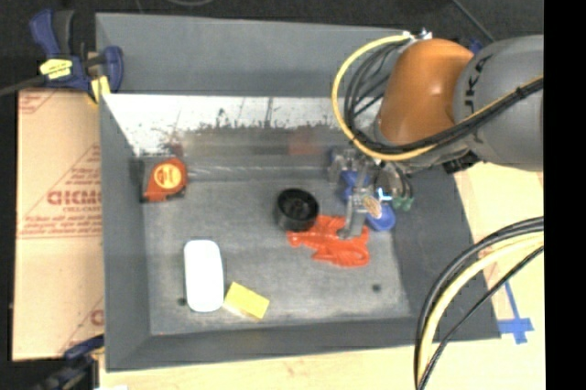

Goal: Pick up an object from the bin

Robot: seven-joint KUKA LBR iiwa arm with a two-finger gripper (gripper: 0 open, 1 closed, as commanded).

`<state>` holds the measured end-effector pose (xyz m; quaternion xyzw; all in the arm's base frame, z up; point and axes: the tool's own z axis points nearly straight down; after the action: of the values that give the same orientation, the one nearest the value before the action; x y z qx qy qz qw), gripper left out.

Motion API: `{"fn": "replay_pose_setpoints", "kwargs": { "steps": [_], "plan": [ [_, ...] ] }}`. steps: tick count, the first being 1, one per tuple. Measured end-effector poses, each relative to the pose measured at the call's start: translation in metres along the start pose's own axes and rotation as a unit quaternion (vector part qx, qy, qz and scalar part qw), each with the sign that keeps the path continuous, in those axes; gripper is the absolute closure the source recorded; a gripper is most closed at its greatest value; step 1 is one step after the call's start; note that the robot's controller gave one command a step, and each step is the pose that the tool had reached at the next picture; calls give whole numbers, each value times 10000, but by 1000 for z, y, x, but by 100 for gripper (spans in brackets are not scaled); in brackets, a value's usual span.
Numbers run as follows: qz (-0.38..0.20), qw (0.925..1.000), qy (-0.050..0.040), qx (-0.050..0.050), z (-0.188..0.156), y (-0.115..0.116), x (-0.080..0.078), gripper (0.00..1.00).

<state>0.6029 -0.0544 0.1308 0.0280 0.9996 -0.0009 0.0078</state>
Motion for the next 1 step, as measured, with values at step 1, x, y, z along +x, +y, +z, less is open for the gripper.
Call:
{"fn": "replay_pose_setpoints", "kwargs": {
  "steps": [1],
  "plan": [
    [-6, 10000, 51, -3, 53, -5, 43, 0]
  ]
}}
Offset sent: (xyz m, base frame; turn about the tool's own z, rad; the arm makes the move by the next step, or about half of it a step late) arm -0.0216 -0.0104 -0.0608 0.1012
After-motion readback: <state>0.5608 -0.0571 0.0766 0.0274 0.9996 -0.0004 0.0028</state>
